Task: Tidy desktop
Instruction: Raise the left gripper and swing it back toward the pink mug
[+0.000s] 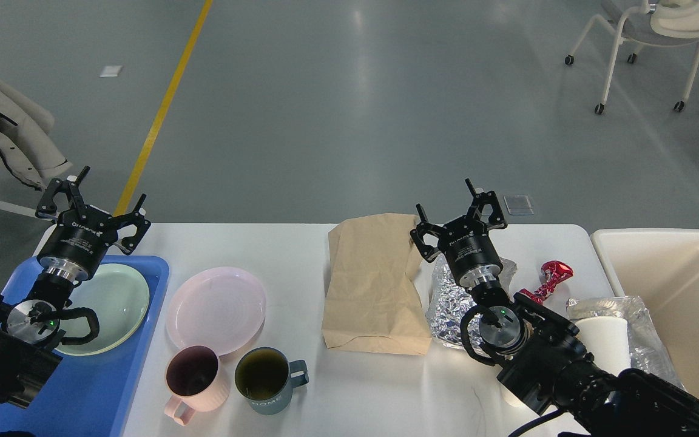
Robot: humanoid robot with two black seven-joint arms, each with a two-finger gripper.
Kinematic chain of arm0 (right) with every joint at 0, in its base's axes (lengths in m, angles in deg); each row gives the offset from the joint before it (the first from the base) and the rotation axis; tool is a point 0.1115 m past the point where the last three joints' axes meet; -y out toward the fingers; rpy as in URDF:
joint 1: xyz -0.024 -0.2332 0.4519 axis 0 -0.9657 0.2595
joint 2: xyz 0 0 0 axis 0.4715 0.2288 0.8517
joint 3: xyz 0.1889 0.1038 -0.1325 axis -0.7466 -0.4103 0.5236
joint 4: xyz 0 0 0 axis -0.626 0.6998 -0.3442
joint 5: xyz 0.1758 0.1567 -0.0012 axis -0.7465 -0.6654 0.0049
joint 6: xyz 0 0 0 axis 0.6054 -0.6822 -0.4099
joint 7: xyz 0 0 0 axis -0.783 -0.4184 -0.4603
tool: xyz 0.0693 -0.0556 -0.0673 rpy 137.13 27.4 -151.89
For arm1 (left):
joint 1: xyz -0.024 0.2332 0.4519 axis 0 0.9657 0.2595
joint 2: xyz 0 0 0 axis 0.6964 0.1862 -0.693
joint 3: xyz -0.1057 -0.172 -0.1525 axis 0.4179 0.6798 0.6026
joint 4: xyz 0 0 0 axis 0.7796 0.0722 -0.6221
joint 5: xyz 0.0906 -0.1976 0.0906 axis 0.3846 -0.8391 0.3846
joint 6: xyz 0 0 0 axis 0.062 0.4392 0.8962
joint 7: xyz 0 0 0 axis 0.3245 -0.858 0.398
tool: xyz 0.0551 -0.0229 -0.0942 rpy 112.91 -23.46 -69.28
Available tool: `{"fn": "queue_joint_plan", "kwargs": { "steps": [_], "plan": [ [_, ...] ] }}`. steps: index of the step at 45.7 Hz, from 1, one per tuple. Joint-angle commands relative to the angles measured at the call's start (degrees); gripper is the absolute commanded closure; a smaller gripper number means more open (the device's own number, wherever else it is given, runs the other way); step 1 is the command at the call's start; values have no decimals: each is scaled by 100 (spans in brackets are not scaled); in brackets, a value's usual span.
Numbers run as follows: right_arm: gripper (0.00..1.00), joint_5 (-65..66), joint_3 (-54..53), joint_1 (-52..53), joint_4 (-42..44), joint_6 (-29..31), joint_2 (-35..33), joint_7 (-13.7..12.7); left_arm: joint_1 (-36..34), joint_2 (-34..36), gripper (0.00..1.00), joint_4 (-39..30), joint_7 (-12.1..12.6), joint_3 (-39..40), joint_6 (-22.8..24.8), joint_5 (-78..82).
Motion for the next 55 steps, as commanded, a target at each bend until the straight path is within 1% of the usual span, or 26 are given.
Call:
{"fn": "queue_joint_plan", "kwargs": {
  "steps": [1,4,5,10,17,20,24,27,33,36,39,41,43,44,47,49,51,52,53,54,55],
  "plan": [
    [0,0,0,-4,0,0,0,0,4,-7,3,0,-24,9,-9,0],
    [0,0,0,-4,0,0,0,0,-13,10,3,0,-25,9,-9,-8],
    [0,0,0,-4,0,0,0,0,-31,36,3,0,19,9,-9,-8],
    [0,0,0,-4,0,0,0,0,-127,238,3,0,-16,18,18,-8],
    [0,0,0,-4,0,0,0,0,-435,1099,3,-17,46,-44,-167,9],
    [0,0,0,-4,0,0,0,0,-636,1433,3,-131,81,-350,-106,62],
    [0,0,0,5,0,-9,0,0,-1172,1820,3,-649,134,-1298,17,412],
    [0,0,0,5,0,0,0,0,-1638,2215,3,-974,178,-2063,-9,904],
    [0,0,0,-4,0,0,0,0,-2639,3111,3,-1747,125,-3390,-88,1652],
    [0,0,0,5,0,0,0,0,-3324,3621,3,-2257,72,-4487,-114,1880],
    [0,0,0,5,0,0,0,0,-4246,3885,3,-2819,-15,-5945,-237,2118],
    [0,0,0,-4,0,0,0,0,-4975,3956,3,-3188,-217,-7008,-360,2302],
    [0,0,0,-4,0,0,0,0,-5661,3974,3,-3566,-585,-8168,-509,2548],
    [0,0,0,-4,9,0,0,0,-6439,3922,3,-3977,-1126,-9575,-701,2862],
    [0,0,0,-4,0,0,0,0,-7524,3711,3,-4594,-1903,-11359,-1123,3260],
    [0,0,0,-4,9,0,0,0,-8166,3369,3,-5068,-2395,-12493,-1501,3480],
    [0,0,0,-4,9,-9,0,0,-8616,2983,3,-5552,-2826,-13390,-1905,3682],
    [0,0,0,-4,9,0,0,0,-8792,2833,3,-5824,-2976,-13690,-2099,3787],
    [0,0,0,-4,9,-9,0,0,-8941,2727,3,-6123,-3091,-13902,-2292,3902],
    [0,0,0,-4,9,-9,0,0,-9056,2656,3,-6404,-3153,-14026,-2468,4077],
    [0,0,0,-4,9,-9,0,0,-9135,2638,3,-6677,-3153,-14071,-2618,4296]
  ]
}}
